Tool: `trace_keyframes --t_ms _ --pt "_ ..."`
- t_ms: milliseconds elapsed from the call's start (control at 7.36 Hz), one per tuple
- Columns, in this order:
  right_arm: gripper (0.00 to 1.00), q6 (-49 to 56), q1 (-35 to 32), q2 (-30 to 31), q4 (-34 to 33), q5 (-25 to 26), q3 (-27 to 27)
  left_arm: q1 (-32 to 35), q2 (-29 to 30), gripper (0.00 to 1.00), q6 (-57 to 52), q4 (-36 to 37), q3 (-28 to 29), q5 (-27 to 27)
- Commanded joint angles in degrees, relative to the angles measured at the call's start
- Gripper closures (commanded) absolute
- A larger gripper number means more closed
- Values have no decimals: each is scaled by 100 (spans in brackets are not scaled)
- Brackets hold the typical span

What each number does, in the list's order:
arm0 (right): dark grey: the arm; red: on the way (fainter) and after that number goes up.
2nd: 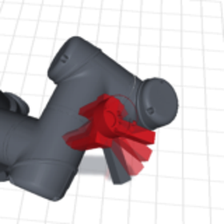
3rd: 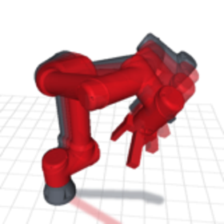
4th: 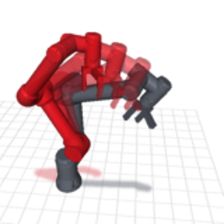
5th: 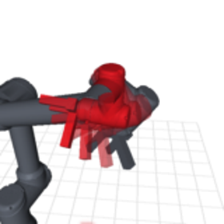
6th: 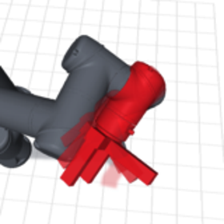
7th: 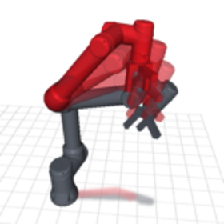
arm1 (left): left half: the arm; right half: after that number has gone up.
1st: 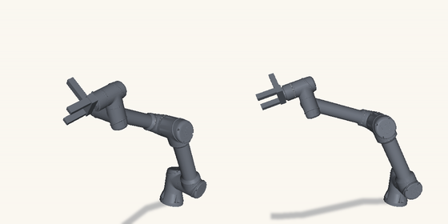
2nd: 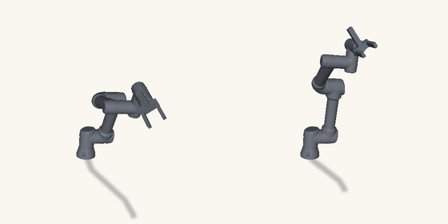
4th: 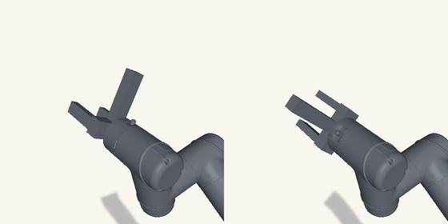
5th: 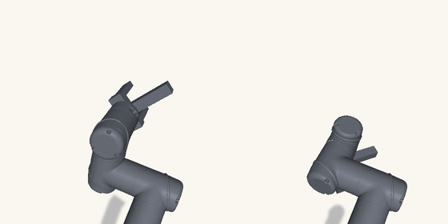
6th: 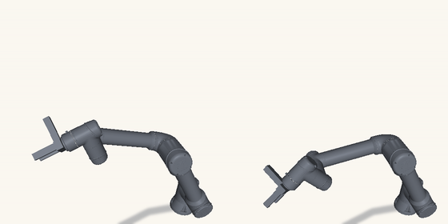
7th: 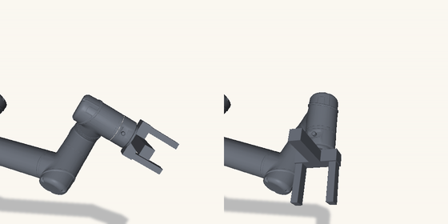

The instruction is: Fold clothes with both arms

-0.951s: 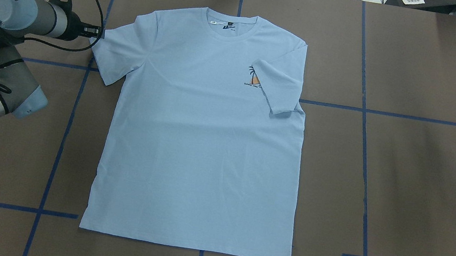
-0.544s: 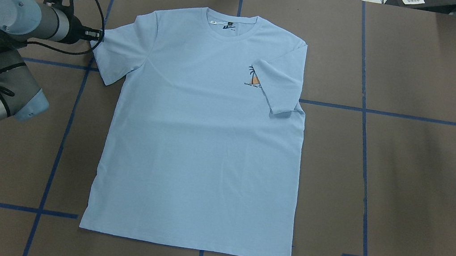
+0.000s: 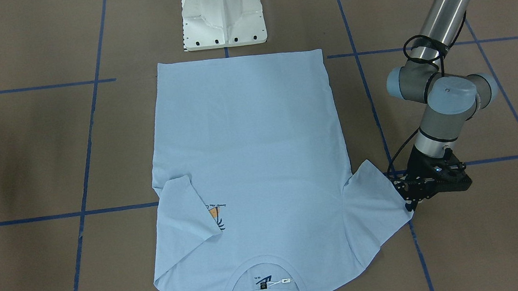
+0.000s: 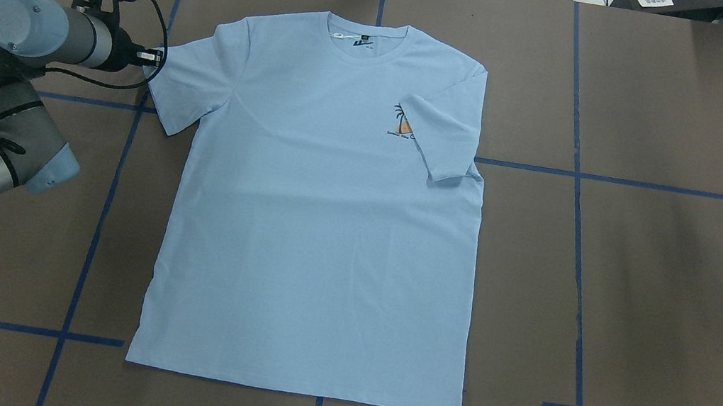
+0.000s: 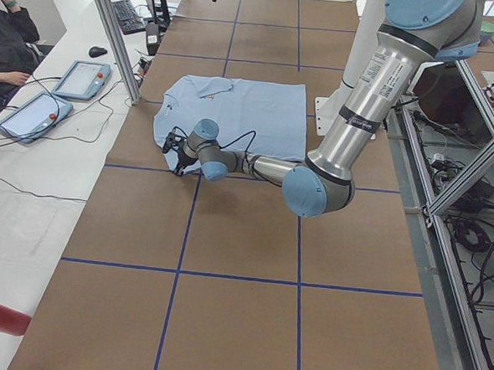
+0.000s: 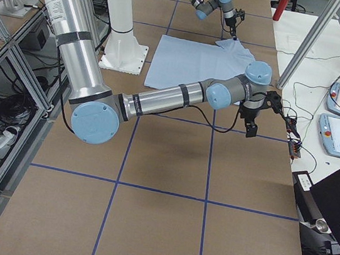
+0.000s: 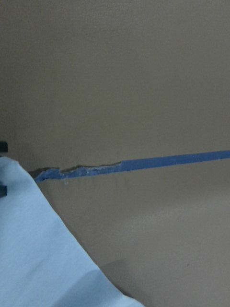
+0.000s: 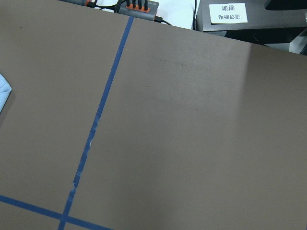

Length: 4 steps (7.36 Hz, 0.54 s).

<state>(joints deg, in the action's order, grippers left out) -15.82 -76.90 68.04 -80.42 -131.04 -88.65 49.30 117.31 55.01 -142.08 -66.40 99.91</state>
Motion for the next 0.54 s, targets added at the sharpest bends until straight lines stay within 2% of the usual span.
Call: trace_keyframes --t_ms 0,136,408 --pt "0 0 0 8 0 0 -3 1 20 100 1 136 -319 2" --pt "0 0 0 8 0 9 -3 1 46 100 10 555 -626 -7" --pt "0 -26 0 16 0 9 -3 -217 414 100 106 2124 -1312 -102"
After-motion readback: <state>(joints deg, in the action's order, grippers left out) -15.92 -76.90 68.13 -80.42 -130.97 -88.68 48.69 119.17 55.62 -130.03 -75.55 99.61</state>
